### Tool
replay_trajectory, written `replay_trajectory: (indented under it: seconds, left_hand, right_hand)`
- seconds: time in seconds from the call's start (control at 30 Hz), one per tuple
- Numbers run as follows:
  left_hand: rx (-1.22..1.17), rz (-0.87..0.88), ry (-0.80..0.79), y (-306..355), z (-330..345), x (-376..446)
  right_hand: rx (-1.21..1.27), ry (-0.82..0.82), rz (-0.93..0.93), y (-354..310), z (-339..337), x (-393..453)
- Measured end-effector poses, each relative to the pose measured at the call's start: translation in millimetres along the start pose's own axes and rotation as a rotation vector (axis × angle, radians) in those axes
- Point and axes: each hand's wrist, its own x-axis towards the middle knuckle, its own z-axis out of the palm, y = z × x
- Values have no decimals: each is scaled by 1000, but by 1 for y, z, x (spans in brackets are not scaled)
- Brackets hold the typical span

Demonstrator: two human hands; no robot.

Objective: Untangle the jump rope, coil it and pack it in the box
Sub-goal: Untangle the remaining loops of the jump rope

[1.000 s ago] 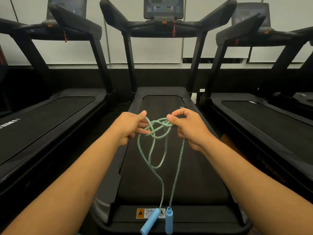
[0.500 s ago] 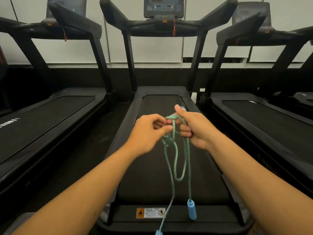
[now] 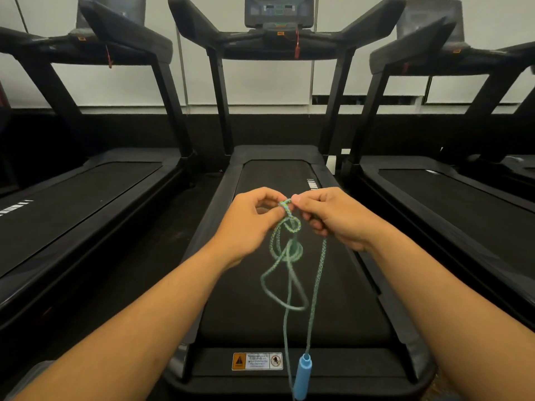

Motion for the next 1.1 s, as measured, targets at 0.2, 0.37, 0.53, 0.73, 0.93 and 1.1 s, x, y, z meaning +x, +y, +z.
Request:
replay_trajectory:
  seconds: [0.2, 0.37, 0.53, 0.73, 0.93, 1.1]
  left_hand:
    - [11, 7, 110, 3, -3, 3]
    - [-64, -62, 139, 7, -3, 5]
    - [-354, -209, -51, 11, -14, 4]
    - [-473, -373, -222, 10, -16, 6]
    - [-439, -345, -39, 15, -4, -3]
    - [194, -58, 164, 11, 4, -9]
  right_hand:
    - [-3, 18, -29, 6, 1, 1]
    - [-92, 20, -167, 6, 11, 0]
    - [-23, -39, -138, 9, 13, 0]
    - [520, -296, -11, 6, 19, -3]
    - [564, -237, -2, 15, 23, 4]
    - [317, 39, -10, 16, 32, 12]
